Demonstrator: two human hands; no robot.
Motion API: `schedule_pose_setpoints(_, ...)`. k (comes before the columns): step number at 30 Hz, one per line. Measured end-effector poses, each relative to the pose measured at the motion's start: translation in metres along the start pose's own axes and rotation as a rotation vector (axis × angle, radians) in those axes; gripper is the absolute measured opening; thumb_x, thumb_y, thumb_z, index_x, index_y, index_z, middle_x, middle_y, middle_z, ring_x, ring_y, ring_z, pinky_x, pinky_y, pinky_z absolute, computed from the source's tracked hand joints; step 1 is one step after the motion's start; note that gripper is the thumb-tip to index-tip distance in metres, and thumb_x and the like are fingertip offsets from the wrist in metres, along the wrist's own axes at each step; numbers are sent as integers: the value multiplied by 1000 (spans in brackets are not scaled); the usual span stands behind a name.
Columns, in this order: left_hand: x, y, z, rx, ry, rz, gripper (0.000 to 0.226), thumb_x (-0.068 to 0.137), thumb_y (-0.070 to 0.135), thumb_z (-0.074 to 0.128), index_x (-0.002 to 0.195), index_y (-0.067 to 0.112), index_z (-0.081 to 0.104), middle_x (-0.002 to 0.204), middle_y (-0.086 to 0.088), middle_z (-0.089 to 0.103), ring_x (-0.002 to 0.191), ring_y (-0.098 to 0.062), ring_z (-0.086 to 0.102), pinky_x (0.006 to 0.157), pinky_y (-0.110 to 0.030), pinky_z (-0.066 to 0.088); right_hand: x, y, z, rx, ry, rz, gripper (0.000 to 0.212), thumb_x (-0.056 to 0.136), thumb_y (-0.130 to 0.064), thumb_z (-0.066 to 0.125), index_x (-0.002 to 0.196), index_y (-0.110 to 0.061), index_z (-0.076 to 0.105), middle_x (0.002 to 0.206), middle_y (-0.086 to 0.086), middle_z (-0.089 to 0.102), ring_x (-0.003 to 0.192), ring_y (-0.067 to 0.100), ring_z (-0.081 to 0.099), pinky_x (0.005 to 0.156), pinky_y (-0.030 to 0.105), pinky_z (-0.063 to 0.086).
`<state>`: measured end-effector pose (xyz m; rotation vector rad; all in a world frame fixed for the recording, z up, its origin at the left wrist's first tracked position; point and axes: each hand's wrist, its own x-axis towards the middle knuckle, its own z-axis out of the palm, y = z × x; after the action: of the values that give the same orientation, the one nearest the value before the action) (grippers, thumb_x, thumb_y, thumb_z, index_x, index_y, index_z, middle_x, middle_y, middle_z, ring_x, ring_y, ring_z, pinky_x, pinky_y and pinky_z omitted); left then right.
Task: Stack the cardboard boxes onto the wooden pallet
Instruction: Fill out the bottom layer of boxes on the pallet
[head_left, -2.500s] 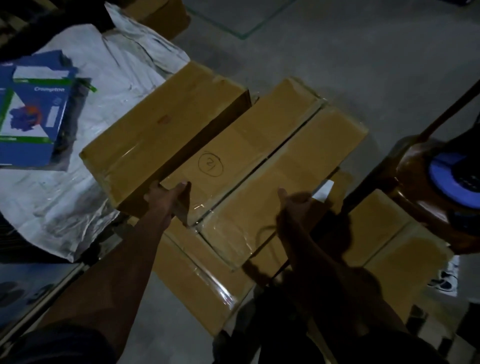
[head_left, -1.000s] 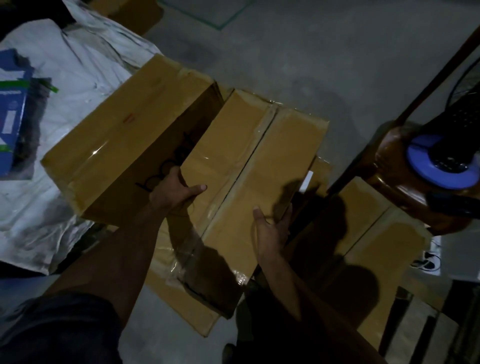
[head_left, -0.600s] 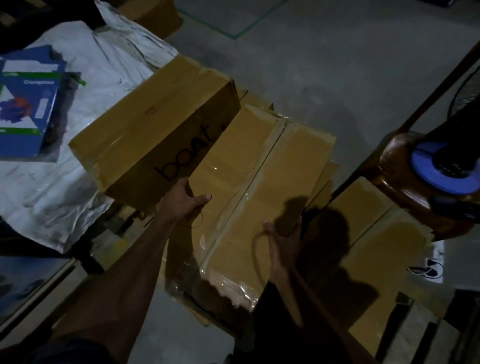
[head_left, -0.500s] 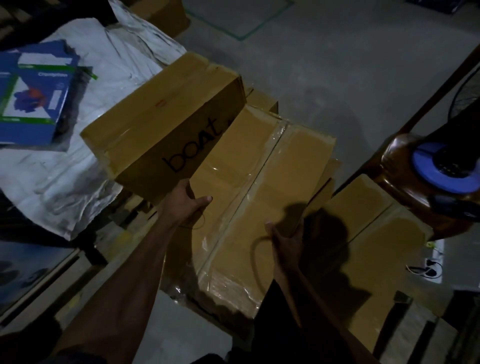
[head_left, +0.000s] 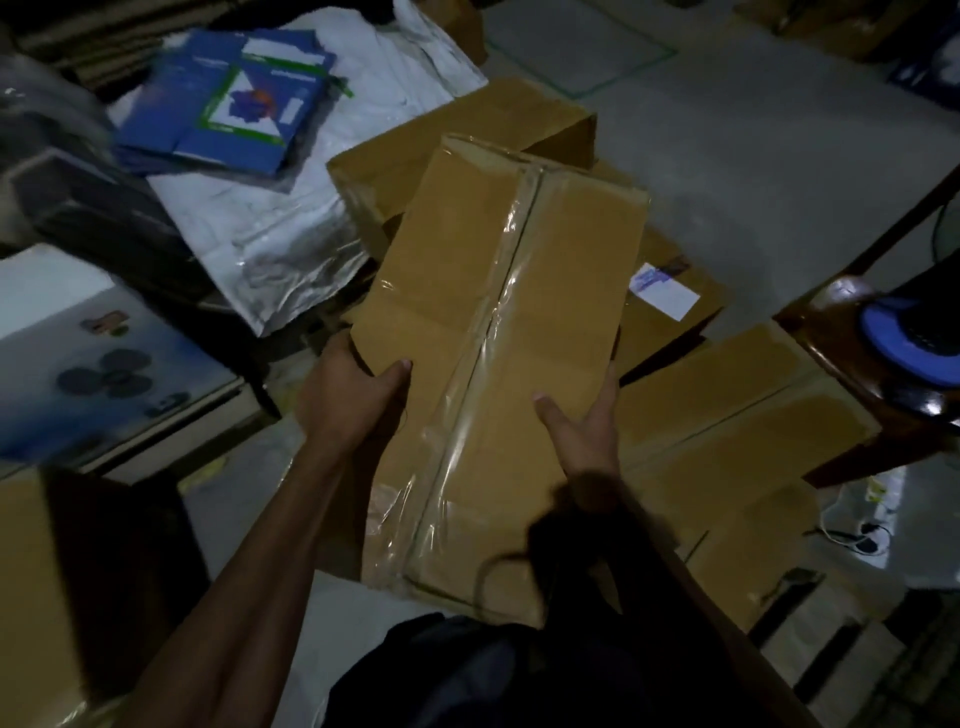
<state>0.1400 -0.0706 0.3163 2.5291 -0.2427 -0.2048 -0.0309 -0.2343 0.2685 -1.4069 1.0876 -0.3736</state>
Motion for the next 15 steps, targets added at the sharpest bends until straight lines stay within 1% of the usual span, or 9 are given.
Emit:
schedule_pose_setpoints(2,-20,-18,-21,11,67,-38,63,79,58,67,129,23,51,119,-5,66,108,-32,62,78,-34,36,-26,-5,3,-43,-75,-59,108,79,-47,79,155,-50,2,154,-6,42,133,19,46,115,46,38)
schedule_pose_setpoints(4,-42,-41,-40,8,130,-83,64,78,63,65,128,25,50,116,-5,66,105,-32,63,79,-35,40,-48,-11,9,-90,-156,-103,107,84,-45,76,153,-53,-5,153,-5,43,134,24,48,113,50,40)
schedule_pose_setpoints(6,-63,-60,-54,-17,180,-128,67,76,66,62,128,27,49,115,-3,66,102,-30,63,82,-38,48,-62,-17,17,-137,-235,-140,107,84,-45,75,151,-56,-8,153,-6,42,133,25,48,112,53,41)
schedule_pose_setpoints(7,-74,-70,-61,-20,213,-161,69,76,67,61,130,27,48,117,-3,65,103,-30,63,84,-41,50,-69,-20,23,-157,-271,-166,108,83,-45,76,151,-57,-7,152,-7,41,133,26,48,111,55,41)
schedule_pose_setpoints(8,-86,-78,-67,-24,248,-197,70,77,67,62,132,27,47,119,-3,65,105,-30,63,85,-41,49,-75,-23,29,-173,-303,-184,110,80,-47,78,150,-59,-5,151,-8,40,134,27,47,111,57,40)
schedule_pose_setpoints(10,-107,-91,-76,-32,315,-274,68,80,63,64,134,24,48,122,-5,64,108,-32,61,82,-39,43,-83,-25,41,-229,-360,-219,113,71,-58,78,147,-64,-6,154,-6,36,137,30,42,111,61,36)
schedule_pose_setpoints(12,-126,-98,-82,-44,357,-361,63,84,56,65,134,20,49,122,-8,63,111,-34,59,81,-37,39,-85,-26,51,-286,-430,-262,113,71,-57,78,146,-65,-7,156,-3,33,138,31,39,110,63,36)
schedule_pose_setpoints(14,-148,-108,-88,-62,415,-464,60,85,55,65,132,21,51,122,-8,63,111,-35,59,86,-41,42,-90,-26,59,-304,-537,-303,112,78,-46,80,150,-60,-5,154,-4,35,134,26,43,109,59,40)
schedule_pose_setpoints(15,-160,-115,-91,-75,442,-502,60,83,56,65,130,22,51,121,-7,64,110,-35,60,89,-43,44,-92,-25,61,-298,-596,-329,111,81,-40,80,152,-56,-3,153,-6,36,131,22,44,108,52,42)
